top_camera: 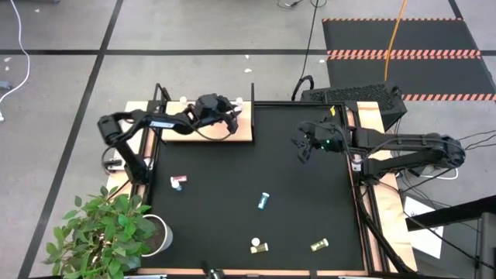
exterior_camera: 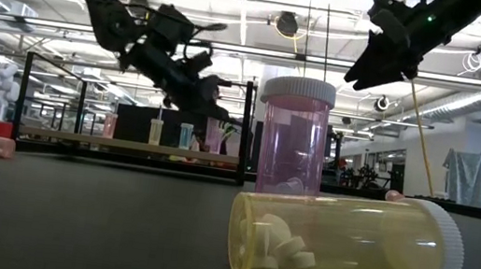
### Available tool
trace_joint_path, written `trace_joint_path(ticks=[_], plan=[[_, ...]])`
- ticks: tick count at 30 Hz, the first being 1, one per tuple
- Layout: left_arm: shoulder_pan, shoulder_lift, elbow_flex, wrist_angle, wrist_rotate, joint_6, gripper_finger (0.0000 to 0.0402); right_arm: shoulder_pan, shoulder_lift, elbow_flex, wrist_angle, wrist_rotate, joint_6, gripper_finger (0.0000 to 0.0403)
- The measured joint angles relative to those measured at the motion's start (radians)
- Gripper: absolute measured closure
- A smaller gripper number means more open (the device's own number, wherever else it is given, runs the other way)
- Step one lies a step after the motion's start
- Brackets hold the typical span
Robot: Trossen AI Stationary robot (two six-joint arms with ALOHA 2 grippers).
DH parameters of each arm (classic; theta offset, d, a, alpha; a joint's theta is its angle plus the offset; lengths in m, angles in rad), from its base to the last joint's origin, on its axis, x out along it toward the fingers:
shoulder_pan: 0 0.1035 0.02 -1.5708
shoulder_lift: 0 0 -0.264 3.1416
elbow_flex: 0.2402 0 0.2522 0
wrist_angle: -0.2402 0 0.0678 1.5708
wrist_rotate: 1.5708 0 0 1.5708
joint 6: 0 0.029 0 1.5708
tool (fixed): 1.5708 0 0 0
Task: Pick and place medicine bottles onto shelf by color
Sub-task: Put the right purple pill bottle on the shelf aligned with the other purple pill bottle
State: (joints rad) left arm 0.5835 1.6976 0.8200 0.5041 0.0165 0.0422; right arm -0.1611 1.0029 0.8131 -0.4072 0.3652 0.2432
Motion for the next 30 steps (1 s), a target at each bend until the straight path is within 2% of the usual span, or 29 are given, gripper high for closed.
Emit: trace_joint_path(ticks=[6,14,20,26,30], plan=[[0.000,0.068,0.041,-0.002,0.010,0.005,0.0279,-0.012,-0.004,0.000,-0.002,-0.004,0.006,0.0140],[0.001,0.068,0.043,-0.021,0.010,-0.032,0.0277,-0.023,-0.004,0.000,-0.005,-0.004,0.005,0.0140],[0.001,0.068,0.043,-0.022,0.010,-0.091,0.0254,-0.063,-0.004,0.000,-0.005,-0.007,0.067,0.0140],[0.001,0.068,0.043,-0.027,0.010,-0.080,0.0229,-0.095,-0.004,0.000,0.002,-0.089,0.122,0.0140],[0.001,0.068,0.043,-0.027,0.010,-0.078,0.0211,-0.096,-0.004,-0.030,0.098,-0.081,0.138,0.0140]])
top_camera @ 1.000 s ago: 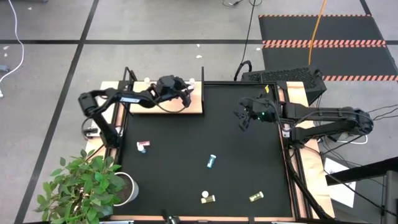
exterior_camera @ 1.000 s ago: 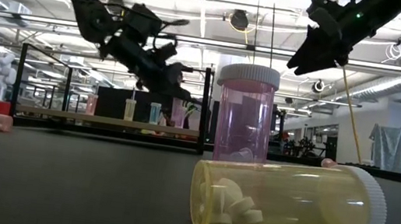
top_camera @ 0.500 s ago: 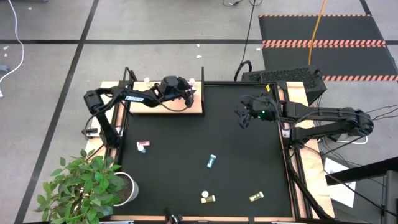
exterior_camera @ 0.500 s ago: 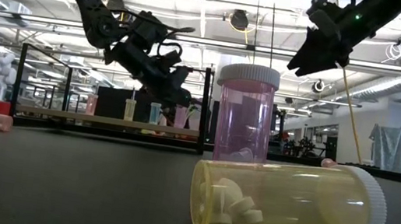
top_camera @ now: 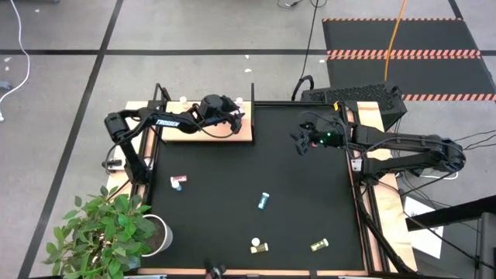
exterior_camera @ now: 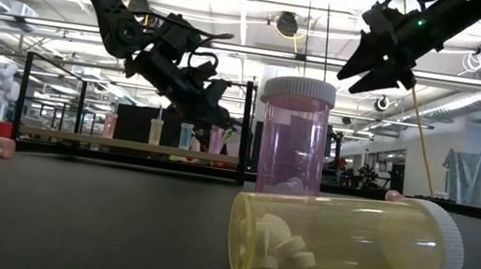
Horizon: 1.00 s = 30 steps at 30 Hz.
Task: Pick and place medicine bottles onto shelf by color
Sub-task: Put the right purple pill bottle on the shelf aligned with the other purple pill bottle, then put the right blue pill bottle on the shelf aligned with the other blue pill bottle
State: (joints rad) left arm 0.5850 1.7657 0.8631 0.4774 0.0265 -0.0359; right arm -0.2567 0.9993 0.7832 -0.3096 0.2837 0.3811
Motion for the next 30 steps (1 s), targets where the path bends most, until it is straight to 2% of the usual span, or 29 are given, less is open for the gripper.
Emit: trace_joint_path(ticks=[5,11,16,20,23,26,30], plan=[[0.000,-0.044,0.000,-0.007,0.000,-0.026,0.0175,-0.034,0.001,-0.003,-0.042,0.001,0.126,0.0140],[0.000,-0.216,0.000,-0.069,0.005,-0.064,0.0120,-0.083,-0.034,-0.003,-0.109,0.001,0.261,0.0140],[0.002,-0.407,0.005,-0.220,0.008,-0.085,0.0094,-0.147,-0.055,0.075,-0.338,0.020,0.231,0.0146],[0.003,-0.478,0.085,-0.471,0.008,-0.139,0.0092,-0.225,-0.014,0.187,-0.537,0.043,0.194,0.0166],[0.001,-0.480,0.170,-0.629,0.008,-0.158,0.0092,-0.291,0.035,0.237,-0.598,0.010,0.205,0.0184],[-0.003,-0.475,0.235,-0.702,0.004,-0.162,0.0092,-0.347,0.091,0.238,-0.603,-0.086,0.220,0.0199],[-0.003,-0.480,0.311,-0.780,0.009,-0.176,0.0092,-0.342,0.146,0.238,-0.577,-0.210,0.223,0.0215]])
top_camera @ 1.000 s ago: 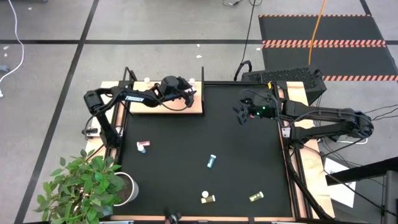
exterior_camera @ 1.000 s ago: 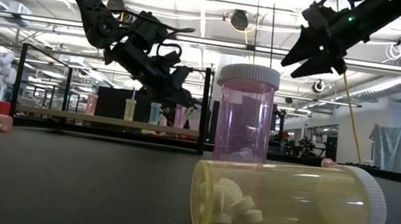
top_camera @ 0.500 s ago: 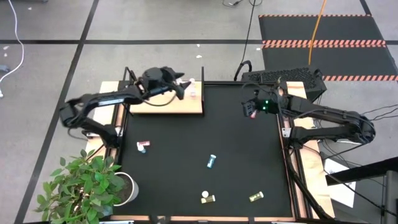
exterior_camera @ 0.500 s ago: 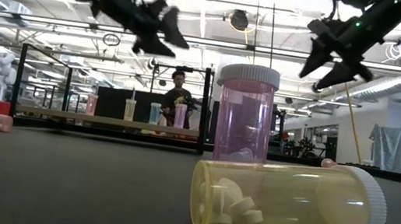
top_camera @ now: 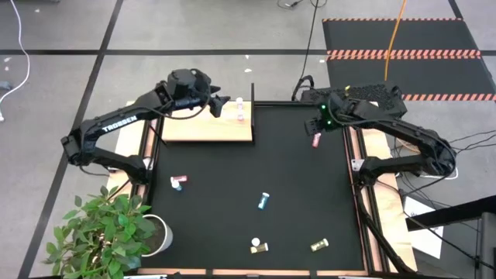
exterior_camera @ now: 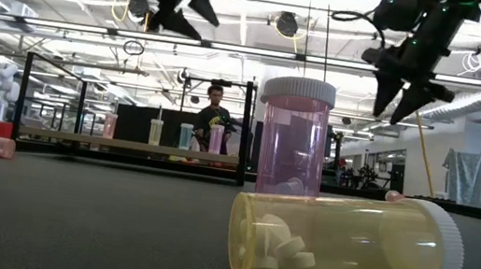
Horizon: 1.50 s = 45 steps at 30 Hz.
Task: Pick and place medicine bottles onto shelf by color
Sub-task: Put the right blue pill bottle on the shelf aligned with the other blue pill bottle
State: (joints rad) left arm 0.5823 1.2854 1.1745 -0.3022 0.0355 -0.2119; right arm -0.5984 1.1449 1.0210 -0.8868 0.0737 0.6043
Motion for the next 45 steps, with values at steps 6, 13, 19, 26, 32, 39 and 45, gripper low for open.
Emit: trace_joint_path(ticks=[6,13,19,26,32,39,45], plan=[[-0.012,-0.007,0.080,-0.143,0.007,0.066,0.0092,0.194,0.010,-0.002,0.024,-0.002,0.265,0.0235],[-0.036,0.000,0.054,-0.226,0.117,0.149,0.0092,0.542,0.065,-0.080,0.104,0.164,0.748,0.0239],[-0.048,0.005,0.030,-0.218,0.158,0.273,0.0092,0.747,0.256,-0.062,0.239,0.150,1.103,0.0239],[-0.048,0.005,0.029,-0.226,0.158,0.279,0.0092,0.887,0.464,-0.009,0.463,0.130,1.375,0.0239],[-0.063,0.005,0.029,-0.289,0.158,0.236,0.0092,0.963,0.564,0.099,0.472,0.053,1.464,0.0239],[-0.100,0.004,0.029,-0.274,0.157,0.213,0.0092,1.002,0.648,0.205,0.419,0.053,1.488,0.0238],[-0.121,0.004,0.029,-0.274,0.156,0.208,0.0092,0.955,0.683,0.205,0.459,0.050,1.357,0.0202]])
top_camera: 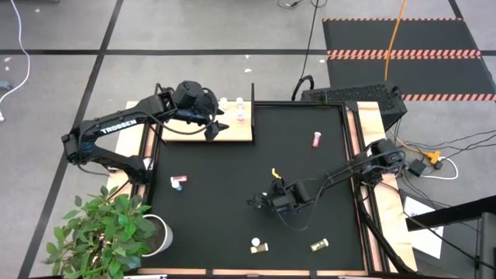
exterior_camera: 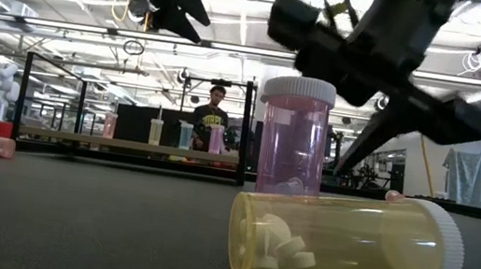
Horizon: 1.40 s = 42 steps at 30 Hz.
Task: Pick and place medicine bottles onto shelf by color
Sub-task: Put the right blue pill bottle on the shelf aligned with the other blue pill bottle
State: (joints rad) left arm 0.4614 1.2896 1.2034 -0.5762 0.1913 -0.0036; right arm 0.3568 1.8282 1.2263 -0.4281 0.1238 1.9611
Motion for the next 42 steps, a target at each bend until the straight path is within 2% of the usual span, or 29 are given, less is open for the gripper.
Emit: trace_joint_path(ticks=[3,6,11,26,34,38,42], plan=[[-0.007,0.000,0.000,0.000,-0.001,-0.002,0.0092,-0.031,0.005,0.000,-0.020,-0.046,0.027,0.0164],[-0.013,0.000,0.000,0.000,-0.001,-0.006,0.0092,-0.057,0.012,-0.011,-0.007,-0.048,0.044,0.0132],[-0.013,0.000,0.000,0.000,-0.006,-0.006,0.0092,-0.098,0.013,-0.045,-0.005,-0.046,0.036,0.0120],[-0.013,0.000,0.000,-0.018,-0.010,-0.002,0.0092,-0.147,0.072,-0.063,0.097,-0.073,-0.014,0.0194],[-0.012,0.000,0.000,-0.034,-0.018,-0.001,0.0092,-0.146,0.072,-0.063,0.063,-0.067,-0.043,0.0278],[-0.012,0.000,0.000,-0.034,-0.018,0.000,0.0092,-0.145,0.071,-0.063,0.062,-0.032,-0.092,0.0308],[-0.012,0.000,0.000,-0.034,-0.019,0.000,0.0092,-0.147,0.042,-0.068,0.055,0.042,-0.207,0.0302]])
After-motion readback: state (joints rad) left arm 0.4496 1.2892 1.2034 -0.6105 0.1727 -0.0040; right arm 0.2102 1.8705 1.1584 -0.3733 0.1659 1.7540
